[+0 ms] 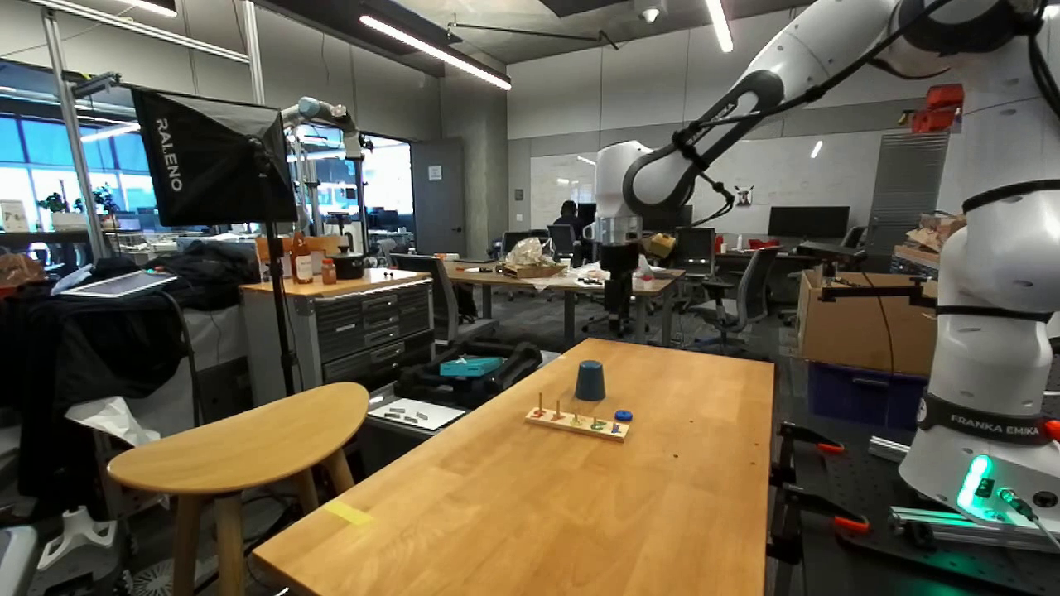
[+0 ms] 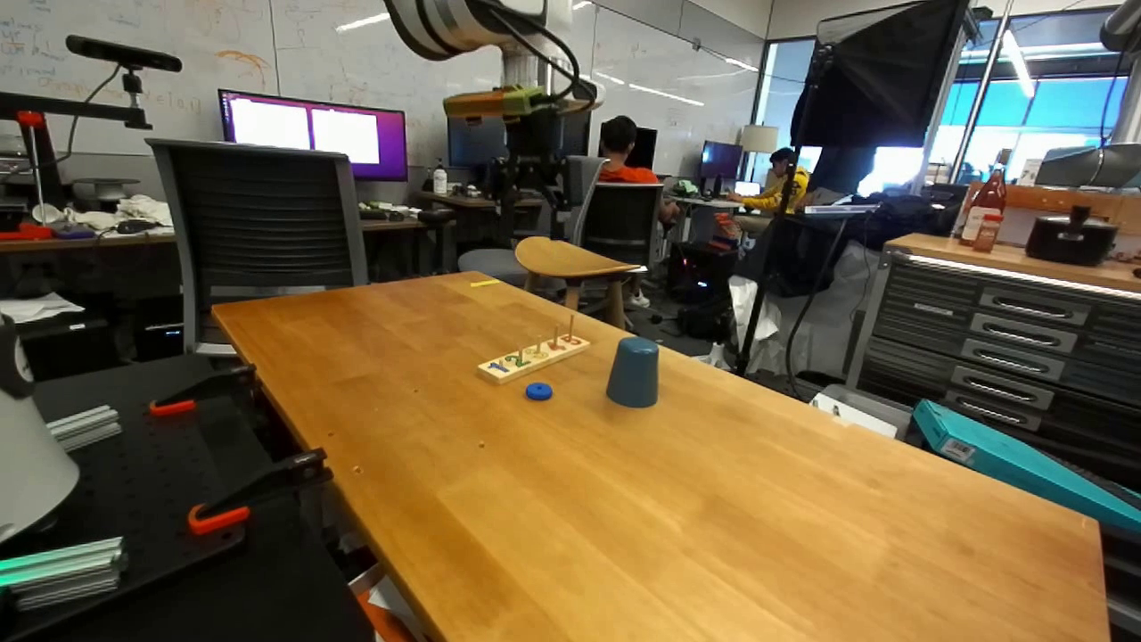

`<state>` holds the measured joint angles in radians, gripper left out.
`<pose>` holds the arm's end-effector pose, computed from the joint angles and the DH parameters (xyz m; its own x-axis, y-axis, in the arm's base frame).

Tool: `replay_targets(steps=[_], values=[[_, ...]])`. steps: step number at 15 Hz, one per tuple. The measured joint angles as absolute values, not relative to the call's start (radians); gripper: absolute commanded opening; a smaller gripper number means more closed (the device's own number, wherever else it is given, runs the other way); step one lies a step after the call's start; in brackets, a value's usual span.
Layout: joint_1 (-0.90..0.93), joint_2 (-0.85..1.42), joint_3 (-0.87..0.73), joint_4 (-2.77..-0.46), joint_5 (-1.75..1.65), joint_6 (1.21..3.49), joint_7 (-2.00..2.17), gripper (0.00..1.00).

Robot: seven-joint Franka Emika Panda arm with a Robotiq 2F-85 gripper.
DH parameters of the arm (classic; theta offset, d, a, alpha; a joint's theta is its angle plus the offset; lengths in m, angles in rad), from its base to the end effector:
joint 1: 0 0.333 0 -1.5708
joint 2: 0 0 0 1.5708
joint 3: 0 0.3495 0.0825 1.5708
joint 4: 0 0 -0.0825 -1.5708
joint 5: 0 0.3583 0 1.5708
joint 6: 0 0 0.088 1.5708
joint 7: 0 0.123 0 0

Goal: Put the blue disk on the table

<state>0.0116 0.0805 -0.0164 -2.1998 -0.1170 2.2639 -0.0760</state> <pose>0.5220 -0.0069 0.3797 0.9891 0.1450 -0.0266 0.1469 -0.9852 0.0881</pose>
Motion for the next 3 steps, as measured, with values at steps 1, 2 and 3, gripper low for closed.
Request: replay_targets(steps=[1,2,3], values=[[0.005,0.029,-0.023,-2.213,-0.119,2.218,-0.076,1.00],[-0.003,-0.018,-0.030,-2.225,-0.122,2.173,-0.076,1.00],[-0.011,-0.059,-0.036,-2.236,-0.124,2.142,-0.077,1.00]])
